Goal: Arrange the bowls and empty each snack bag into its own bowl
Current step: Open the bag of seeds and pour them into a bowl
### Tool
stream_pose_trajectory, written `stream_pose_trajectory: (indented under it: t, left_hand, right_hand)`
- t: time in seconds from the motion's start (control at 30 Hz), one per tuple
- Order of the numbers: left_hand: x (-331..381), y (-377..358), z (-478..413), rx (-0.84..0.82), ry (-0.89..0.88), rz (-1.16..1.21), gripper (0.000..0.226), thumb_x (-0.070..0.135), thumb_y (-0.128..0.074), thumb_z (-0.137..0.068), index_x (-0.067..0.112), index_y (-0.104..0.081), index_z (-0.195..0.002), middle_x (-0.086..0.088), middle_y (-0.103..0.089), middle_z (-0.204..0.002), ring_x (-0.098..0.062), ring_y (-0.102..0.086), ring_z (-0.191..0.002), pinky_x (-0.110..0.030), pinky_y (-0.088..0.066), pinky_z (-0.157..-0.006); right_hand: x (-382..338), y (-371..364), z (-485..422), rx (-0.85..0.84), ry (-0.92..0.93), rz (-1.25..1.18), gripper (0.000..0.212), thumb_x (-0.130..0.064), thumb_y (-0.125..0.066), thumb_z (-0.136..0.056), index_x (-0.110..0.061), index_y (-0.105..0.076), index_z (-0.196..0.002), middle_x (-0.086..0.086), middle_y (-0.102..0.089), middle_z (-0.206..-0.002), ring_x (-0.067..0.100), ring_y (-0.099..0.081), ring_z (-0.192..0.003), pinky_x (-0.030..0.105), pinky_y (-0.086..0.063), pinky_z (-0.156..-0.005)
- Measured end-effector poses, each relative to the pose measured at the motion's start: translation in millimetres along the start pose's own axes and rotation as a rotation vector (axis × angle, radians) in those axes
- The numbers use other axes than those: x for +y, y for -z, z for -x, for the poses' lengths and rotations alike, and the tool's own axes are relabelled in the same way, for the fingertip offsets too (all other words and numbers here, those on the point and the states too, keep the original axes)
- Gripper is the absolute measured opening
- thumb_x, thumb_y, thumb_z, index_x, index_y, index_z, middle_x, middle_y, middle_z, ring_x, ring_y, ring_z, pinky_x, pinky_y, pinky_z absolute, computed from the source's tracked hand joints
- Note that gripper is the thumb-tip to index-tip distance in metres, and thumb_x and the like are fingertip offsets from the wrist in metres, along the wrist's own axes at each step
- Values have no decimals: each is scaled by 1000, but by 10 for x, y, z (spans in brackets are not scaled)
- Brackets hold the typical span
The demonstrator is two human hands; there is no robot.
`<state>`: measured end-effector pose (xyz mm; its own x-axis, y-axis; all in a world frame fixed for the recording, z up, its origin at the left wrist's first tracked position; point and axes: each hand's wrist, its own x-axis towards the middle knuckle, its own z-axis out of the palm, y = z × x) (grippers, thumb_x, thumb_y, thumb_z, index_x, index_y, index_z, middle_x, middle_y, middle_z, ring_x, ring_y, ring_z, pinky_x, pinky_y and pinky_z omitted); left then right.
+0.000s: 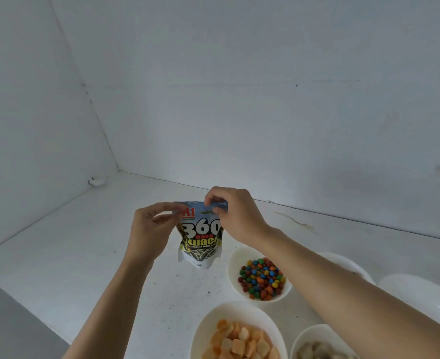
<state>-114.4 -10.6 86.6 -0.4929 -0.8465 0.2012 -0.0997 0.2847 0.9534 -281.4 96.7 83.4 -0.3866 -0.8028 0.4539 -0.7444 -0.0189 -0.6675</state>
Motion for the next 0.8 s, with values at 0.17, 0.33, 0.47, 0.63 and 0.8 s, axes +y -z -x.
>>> stream_pose_trajectory:
  t: [0.17,0.33,0.47,0.63,0.8]
  left_hand:
    - [-342,275,-19,-3,2,-55,22,-2,-66,-93,17,-77,-88,4,-78,-87,-11,-74,-81,-16,-55,-59]
    - [-661,380,24,-6,-26,-143,25,-4,-60,-96,18,-71,-93,6,-75,-88,-16,-73,-83,-23,-60,-61]
    - [-882,402,77,-39,31,-177,27,-2,-59,-97,23,-70,-100,-1,-75,-92,-19,-74,-84,-19,-58,-58]
    - [-965,465,56,-31,39,-182,22,2,-66,-93,21,-75,-101,5,-77,-93,-6,-75,-78,-17,-58,-59]
    - [-952,489,-1,-25,42,-159,16,6,-75,-88,19,-82,-93,13,-79,-84,-7,-76,-76,-17,-58,-60]
  right_hand:
    - [-55,-424,-68,-73,-10,18,29,6,-61,-87,-22,-67,-94,-4,-73,-86,14,-69,-81,38,-60,-76]
    - [1,-752,-25,-145,-21,47,28,3,-63,-89,-22,-68,-98,-1,-75,-88,15,-69,-80,38,-61,-74]
    - [111,-954,55,-212,-39,66,31,0,-63,-89,-28,-66,-100,-4,-73,-95,13,-67,-86,37,-60,-75]
    - [104,-1033,48,-180,-2,102,27,0,-63,-87,-21,-72,-101,-5,-68,-95,12,-57,-91,31,-51,-79]
    - [-15,-1091,43,-233,44,151,25,-13,-63,-92,-29,-77,-105,-6,-70,-99,14,-58,-96,43,-47,-88]
